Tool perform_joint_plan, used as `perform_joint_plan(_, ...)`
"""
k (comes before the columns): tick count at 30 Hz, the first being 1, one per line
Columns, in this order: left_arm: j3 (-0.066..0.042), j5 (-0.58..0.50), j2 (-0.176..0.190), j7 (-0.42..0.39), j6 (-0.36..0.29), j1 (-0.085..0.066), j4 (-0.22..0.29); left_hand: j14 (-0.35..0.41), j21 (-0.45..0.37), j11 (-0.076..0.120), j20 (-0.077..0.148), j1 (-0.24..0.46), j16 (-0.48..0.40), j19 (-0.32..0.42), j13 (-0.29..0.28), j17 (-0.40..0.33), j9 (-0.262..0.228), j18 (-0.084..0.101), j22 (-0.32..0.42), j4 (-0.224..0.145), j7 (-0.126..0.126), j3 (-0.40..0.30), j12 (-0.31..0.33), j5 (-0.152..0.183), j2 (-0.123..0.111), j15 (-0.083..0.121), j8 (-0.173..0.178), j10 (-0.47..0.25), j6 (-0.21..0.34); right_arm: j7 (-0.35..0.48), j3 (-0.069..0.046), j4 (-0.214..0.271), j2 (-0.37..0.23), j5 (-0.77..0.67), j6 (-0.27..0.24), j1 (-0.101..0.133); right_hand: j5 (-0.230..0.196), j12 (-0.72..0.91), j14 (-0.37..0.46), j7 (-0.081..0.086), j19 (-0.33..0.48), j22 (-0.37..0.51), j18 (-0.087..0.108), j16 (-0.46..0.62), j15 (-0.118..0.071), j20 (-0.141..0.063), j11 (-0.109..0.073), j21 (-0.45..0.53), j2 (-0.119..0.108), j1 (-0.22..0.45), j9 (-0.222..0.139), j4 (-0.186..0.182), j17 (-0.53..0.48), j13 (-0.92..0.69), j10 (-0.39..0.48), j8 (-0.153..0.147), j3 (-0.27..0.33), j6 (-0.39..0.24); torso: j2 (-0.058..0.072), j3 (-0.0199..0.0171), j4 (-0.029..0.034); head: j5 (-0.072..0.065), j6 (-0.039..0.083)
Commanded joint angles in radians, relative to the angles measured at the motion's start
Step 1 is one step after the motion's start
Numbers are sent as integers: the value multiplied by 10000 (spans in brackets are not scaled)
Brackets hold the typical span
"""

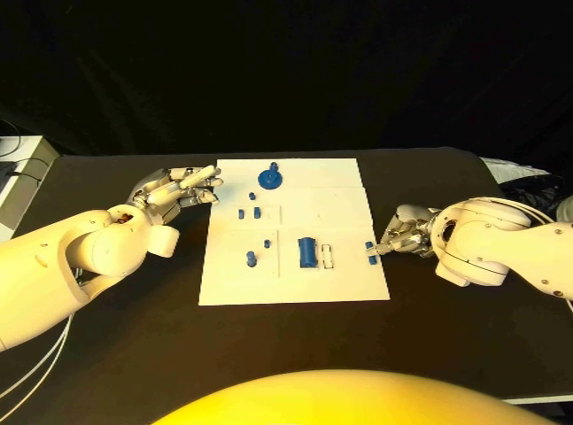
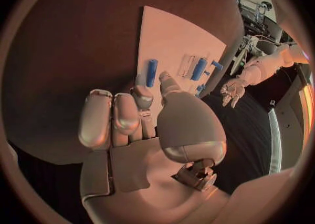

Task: Assemble the parts on the task board

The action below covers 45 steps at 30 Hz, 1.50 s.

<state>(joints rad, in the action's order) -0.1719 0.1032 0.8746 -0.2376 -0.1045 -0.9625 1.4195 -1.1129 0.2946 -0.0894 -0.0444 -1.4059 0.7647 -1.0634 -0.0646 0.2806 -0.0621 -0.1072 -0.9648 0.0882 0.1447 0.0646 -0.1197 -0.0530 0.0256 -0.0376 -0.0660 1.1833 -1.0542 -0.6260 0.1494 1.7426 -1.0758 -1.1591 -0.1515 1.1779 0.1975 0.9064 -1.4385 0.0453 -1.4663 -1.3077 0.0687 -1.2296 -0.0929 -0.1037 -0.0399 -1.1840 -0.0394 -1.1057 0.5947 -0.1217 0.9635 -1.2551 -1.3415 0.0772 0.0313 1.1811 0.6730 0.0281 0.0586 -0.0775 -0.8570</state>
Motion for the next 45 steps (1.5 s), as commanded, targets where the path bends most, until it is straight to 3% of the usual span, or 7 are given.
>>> perform_joint_plan(1, -6, 18, 2, -187, 173, 13, 4, 22, -48, -22, 9, -10, -43, -39, -3, 10, -14, 170, -14, -27, -68, 42, 21, 5, 33, 24, -7, 51, 19, -174, 4, -28, 107, -398, -278, -55, 46, -56, -17, -69, -382, -1653, -144, -52, -56, -74, -5, -53, 19, 114, 61, -52, 22, -14, -93, 57, 0, 42, 20, -2, 8, 17, -18)
perform_joint_plan(10, -6, 63, 19, -93, 142, 17, -42, 24, -49, -26, 15, -9, -45, -42, -5, 16, -14, 177, -19, -23, -60, 43, 34, 6, 51, 22, -9, 50, 20, -201, 5, -145, 338, -398, -18, -212, 42, -92, -16, -77, -376, -1650, -147, -51, -64, -84, -10, -44, 16, 100, 260, -74, 23, -45, -98, 42, -45, 38, 17, 6, -1, 29, -73)
perform_joint_plan(25, -6, 78, 40, -34, 145, 17, -44, 21, -50, -28, 18, -4, -45, -44, -4, 21, -14, 179, -22, -16, -60, 50, 44, 6, 58, 22, -9, 44, 16, -256, 9, -535, 595, -1132, 468, -357, 1108, -155, -8, -129, -368, -1653, -161, -14, -96, -107, -52, -43, 560, -681, 340, 1310, 10, -57, -61, 24, -75, 15, 2, 4, -9, 58, -112)
perform_joint_plan(29, -6, 78, 41, -6, 145, 17, -43, 21, -50, -28, 18, -4, -45, -44, -4, 21, -14, 179, -22, -16, -60, 50, 44, 6, 58, 22, -9, 44, 16, -258, 11, -591, 687, -1194, 463, -404, 1711, -169, -9, -148, -366, -1654, -171, -5, -114, -127, -72, -45, 606, -918, 186, 1790, 19, -63, -30, -43, -661, -2, 7, 6, -8, 68, -115)
perform_joint_plan(34, -6, 79, 44, 20, 132, 17, -42, 20, -52, -29, 19, -9, -46, -46, -4, 24, -14, 180, -23, -13, -56, 48, 47, 5, 71, 21, -8, 44, 19, -253, 11, -634, 748, -1207, 405, -433, 1935, -191, -9, -174, -362, -1656, -179, 10, -119, -139, -74, -51, 670, -911, 88, 2215, 20, -56, -7, -42, -1367, -61, 0, 14, -10, 83, -124)
perform_joint_plan(36, -6, 79, 45, 30, 129, 17, -43, 20, -53, -30, 20, -11, -46, -47, -5, 25, -14, 180, -24, -12, -54, 47, 49, 5, 77, 21, -8, 44, 21, -246, 11, -639, 766, -1172, 350, -439, 2263, -193, -10, -156, -363, -1658, -181, 16, -121, -142, -76, -64, 671, -782, 113, 2436, 23, -52, -14, -12, -1835, -109, 0, 11, -12, 77, -122)
perform_joint_plan(45, -6, 79, 46, 57, 116, 17, -45, 20, -53, -30, 20, -11, -46, -47, -5, 25, -14, 180, -24, -12, -54, 47, 49, 5, 77, 21, -8, 44, 21, -193, 9, -501, 749, -514, 9, -447, 2565, -228, -12, -105, -361, -1661, -178, 34, -114, -133, -73, -82, 648, -449, 423, 2777, 18, -25, -24, 98, -2860, -253, -5, 3, -12, 69, -122)
